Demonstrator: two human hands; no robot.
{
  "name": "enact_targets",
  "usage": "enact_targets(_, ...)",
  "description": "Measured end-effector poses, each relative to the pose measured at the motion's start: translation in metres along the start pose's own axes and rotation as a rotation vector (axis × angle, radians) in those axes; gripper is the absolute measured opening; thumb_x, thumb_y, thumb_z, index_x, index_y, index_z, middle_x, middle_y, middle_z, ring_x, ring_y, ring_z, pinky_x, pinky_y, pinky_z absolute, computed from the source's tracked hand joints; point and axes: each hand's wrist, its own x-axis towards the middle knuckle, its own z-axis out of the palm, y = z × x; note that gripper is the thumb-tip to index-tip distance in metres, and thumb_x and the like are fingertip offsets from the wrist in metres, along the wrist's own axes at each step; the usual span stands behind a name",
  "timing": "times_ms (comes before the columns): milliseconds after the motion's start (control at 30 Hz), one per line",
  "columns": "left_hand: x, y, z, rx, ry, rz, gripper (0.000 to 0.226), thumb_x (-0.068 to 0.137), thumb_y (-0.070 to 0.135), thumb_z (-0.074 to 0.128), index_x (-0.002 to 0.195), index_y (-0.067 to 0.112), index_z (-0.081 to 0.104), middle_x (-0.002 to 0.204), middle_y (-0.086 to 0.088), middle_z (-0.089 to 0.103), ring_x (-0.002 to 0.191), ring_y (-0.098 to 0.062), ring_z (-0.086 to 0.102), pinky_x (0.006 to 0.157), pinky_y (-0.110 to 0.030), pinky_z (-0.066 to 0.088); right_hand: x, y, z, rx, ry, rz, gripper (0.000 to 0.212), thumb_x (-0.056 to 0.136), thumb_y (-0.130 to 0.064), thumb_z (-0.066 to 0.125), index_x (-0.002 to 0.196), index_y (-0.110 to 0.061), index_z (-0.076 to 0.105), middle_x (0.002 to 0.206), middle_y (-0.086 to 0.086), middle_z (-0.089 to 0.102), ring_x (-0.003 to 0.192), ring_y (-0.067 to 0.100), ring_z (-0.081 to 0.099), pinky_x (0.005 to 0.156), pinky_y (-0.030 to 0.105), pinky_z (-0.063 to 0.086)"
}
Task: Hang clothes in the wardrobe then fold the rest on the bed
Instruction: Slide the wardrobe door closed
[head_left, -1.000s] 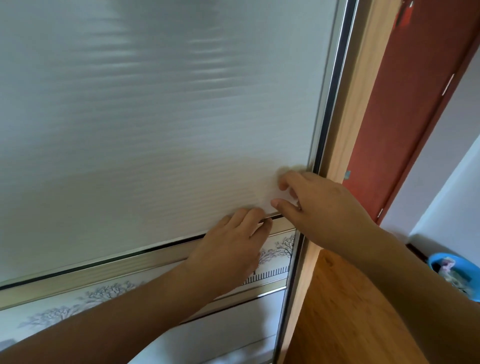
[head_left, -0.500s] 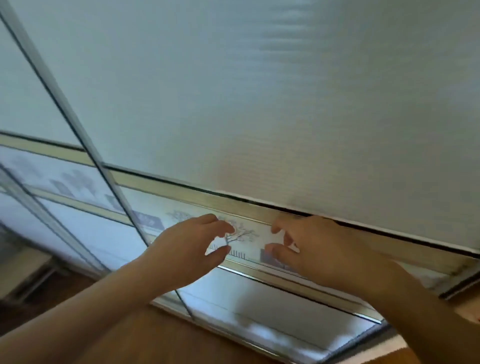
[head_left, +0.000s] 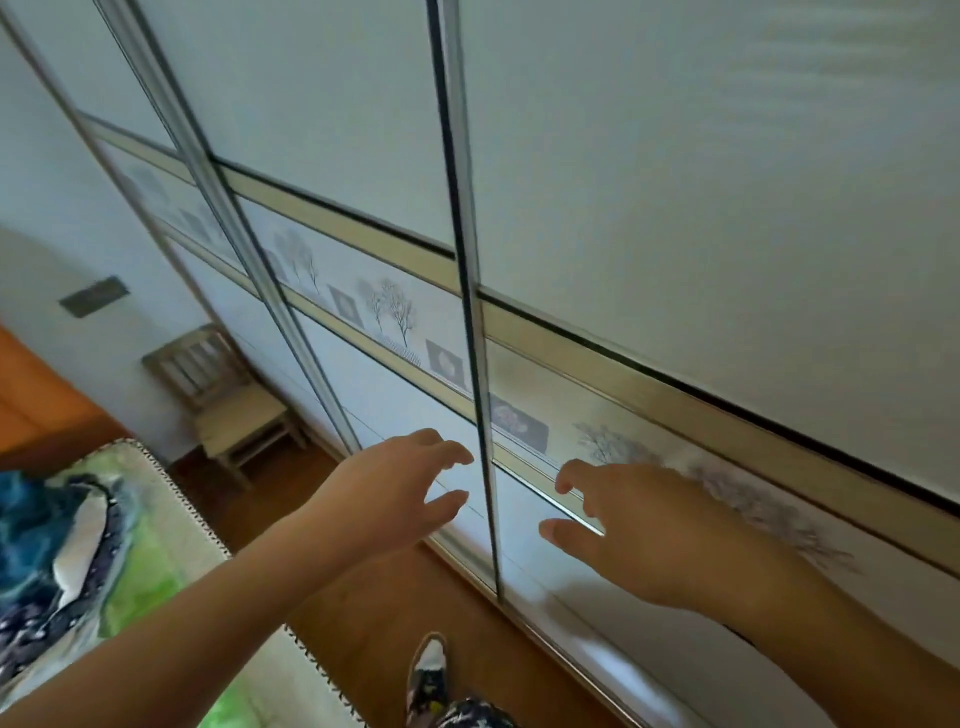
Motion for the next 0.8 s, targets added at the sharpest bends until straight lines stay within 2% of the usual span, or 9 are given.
enact_targets(100,0.026,-0.054,-0.003,-0.002,-0.021,0.024,0.047,0.093,0.061,0.05,0.138,0.047,0.046,0.132,0.02,0.055,0.106,0.0,0.059,0.089,-0.027,0.055,0.049,-0.029,0.006,0.037,-0.007,0.036,0.053,0.096,-0.069,0.043,0.14,-0.039,0.042,0.129,-0.007,0.064,0.11,0.01,0.063,0.085,0.025,0.049)
enact_targets(333,0.083,-0.168,-0.032,0.039,-0.074,0.125,0.05,0.094,0.06,0.049,0.141,0.044,0.041,0.137,0.018,0.053,0.116,-0.007,0.059,0.09,-0.036,0.057,0.154,-0.114,0.004,0.093,-0.007,0.104,0.05,0.095,-0.07,0.043,0.137,-0.043,0.043,0.117,-0.015,0.062,0.092,0.004,0.054,0.066,0.019,0.038)
enact_targets(533,0.111,-0.219,-0.053,0.066,-0.101,0.162,0.05,0.095,0.059,0.049,0.142,0.046,0.039,0.137,0.02,0.051,0.116,-0.007,0.057,0.088,-0.038,0.057,0.202,-0.143,-0.007,0.134,0.066,0.163,0.051,0.094,-0.071,0.045,0.137,-0.043,0.043,0.126,-0.014,0.06,0.108,0.01,0.059,0.076,0.028,0.045)
enact_targets(700,0.117,-0.242,-0.063,0.06,-0.121,0.148,0.05,0.095,0.059,0.05,0.142,0.045,0.041,0.136,0.02,0.051,0.115,-0.008,0.058,0.091,-0.039,0.055,0.231,-0.141,-0.008,0.077,0.118,0.177,0.05,0.095,-0.068,0.047,0.133,-0.035,0.048,0.123,-0.006,0.062,0.107,0.015,0.06,0.084,0.034,0.053)
enact_targets(800,0.121,-0.26,-0.071,0.066,-0.172,0.164,0.05,0.096,0.058,0.05,0.143,0.045,0.042,0.137,0.021,0.05,0.116,-0.006,0.056,0.094,-0.04,0.054,0.246,-0.146,-0.007,0.08,0.134,0.225,0.049,0.095,-0.067,0.047,0.13,-0.033,0.05,0.12,-0.007,0.063,0.103,0.016,0.061,0.083,0.038,0.054)
